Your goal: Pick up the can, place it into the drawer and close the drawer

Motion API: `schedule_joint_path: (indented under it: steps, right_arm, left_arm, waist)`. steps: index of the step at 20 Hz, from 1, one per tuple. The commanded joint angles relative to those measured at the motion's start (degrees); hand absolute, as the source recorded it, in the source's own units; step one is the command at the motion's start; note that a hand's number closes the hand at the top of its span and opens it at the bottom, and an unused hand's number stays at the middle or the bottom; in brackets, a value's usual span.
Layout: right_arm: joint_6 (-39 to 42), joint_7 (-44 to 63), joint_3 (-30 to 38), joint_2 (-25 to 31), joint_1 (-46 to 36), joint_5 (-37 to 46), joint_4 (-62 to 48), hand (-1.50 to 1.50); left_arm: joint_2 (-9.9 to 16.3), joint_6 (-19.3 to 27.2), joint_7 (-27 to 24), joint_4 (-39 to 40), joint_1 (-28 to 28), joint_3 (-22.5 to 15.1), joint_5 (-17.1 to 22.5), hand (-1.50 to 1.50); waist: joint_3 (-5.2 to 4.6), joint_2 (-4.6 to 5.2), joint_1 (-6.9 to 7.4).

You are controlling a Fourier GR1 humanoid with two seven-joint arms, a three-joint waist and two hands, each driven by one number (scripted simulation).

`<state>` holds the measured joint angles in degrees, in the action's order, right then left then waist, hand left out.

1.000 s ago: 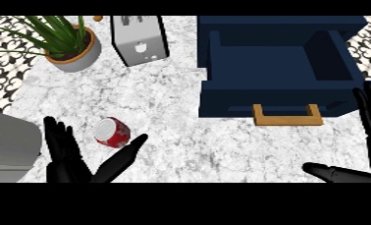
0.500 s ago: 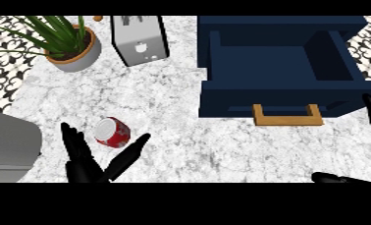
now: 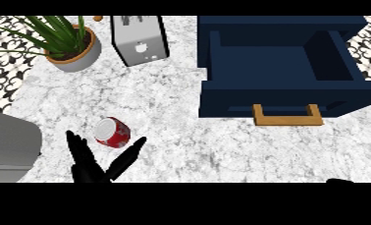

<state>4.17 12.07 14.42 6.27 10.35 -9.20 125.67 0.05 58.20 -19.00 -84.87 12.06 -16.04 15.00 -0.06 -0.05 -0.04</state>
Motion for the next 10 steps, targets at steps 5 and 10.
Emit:
schedule_joint_path:
  steps: [5,10]
  right_arm:
    - [-0.22,2.79,-0.09,-0.47,-0.81,1.45,1.98,-1.5]
    - [0.1,0.2,-0.56,-1.0,-2.76,4.26,-2.44,-1.5]
  left_arm:
    - [-0.04,-3.43,-17.85,16.25,-6.11,3.02,18.54,-1.5]
    - [-0.04,-9.9,-20.98,24.86,-10.32,9.33,21.63,-1.5]
  waist:
    - [0.0,0.05,-0.05]
    - [0.02,0.1,-0.02]
